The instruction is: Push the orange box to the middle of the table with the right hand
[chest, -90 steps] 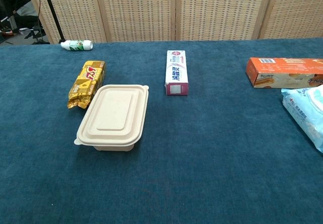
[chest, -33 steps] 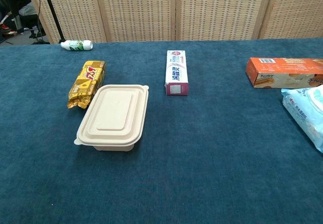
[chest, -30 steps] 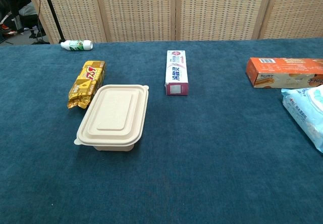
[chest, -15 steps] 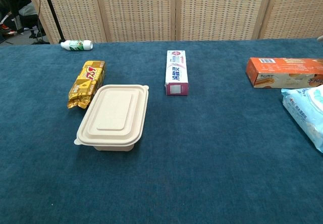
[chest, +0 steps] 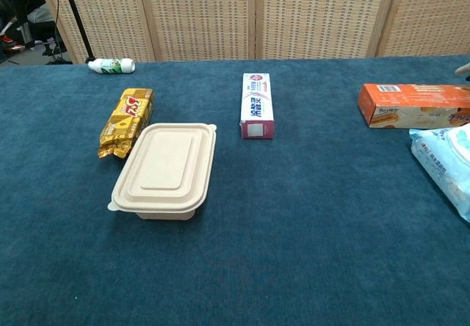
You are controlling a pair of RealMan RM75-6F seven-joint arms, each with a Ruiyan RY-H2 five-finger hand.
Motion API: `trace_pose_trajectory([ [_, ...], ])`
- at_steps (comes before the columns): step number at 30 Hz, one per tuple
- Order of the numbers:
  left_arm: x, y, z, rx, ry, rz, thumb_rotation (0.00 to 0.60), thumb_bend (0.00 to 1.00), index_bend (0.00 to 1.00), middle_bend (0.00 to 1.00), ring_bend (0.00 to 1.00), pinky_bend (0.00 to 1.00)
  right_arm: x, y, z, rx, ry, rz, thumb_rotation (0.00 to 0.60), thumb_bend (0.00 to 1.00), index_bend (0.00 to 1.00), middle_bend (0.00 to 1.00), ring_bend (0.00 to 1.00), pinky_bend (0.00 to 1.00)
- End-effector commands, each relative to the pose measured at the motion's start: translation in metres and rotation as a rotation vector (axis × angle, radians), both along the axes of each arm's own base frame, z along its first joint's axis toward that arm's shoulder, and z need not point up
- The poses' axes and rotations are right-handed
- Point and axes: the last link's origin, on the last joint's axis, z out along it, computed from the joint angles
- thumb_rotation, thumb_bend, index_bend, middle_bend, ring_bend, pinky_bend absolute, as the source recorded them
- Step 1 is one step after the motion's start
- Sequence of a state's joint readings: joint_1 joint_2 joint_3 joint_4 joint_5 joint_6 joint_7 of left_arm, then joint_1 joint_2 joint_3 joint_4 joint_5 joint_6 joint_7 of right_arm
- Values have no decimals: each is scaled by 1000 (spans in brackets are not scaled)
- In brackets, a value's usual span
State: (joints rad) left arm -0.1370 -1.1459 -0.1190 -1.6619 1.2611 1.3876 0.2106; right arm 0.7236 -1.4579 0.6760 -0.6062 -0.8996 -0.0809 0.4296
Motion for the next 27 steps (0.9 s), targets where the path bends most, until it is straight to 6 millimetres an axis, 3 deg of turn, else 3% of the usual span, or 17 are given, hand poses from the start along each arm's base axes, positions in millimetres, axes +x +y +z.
trace_pose_trajectory([
  [1, 0, 0, 0, 0, -1, 1, 600, 0, 0, 0, 0, 0, 5, -4, -9, 11, -20, -2, 600, 1000, 157, 80, 0, 24],
  [9, 0, -1, 2, 8, -5, -2, 600, 0, 0, 0, 0, 0, 24, -9, -27, 68, -50, 41, 600, 1000, 182, 107, 0, 76],
  [27, 1, 0, -2, -5, 2, -2, 600, 0, 0, 0, 0, 0, 68, -18, -54, 146, -82, 162, 600, 1000, 182, 107, 0, 76],
])
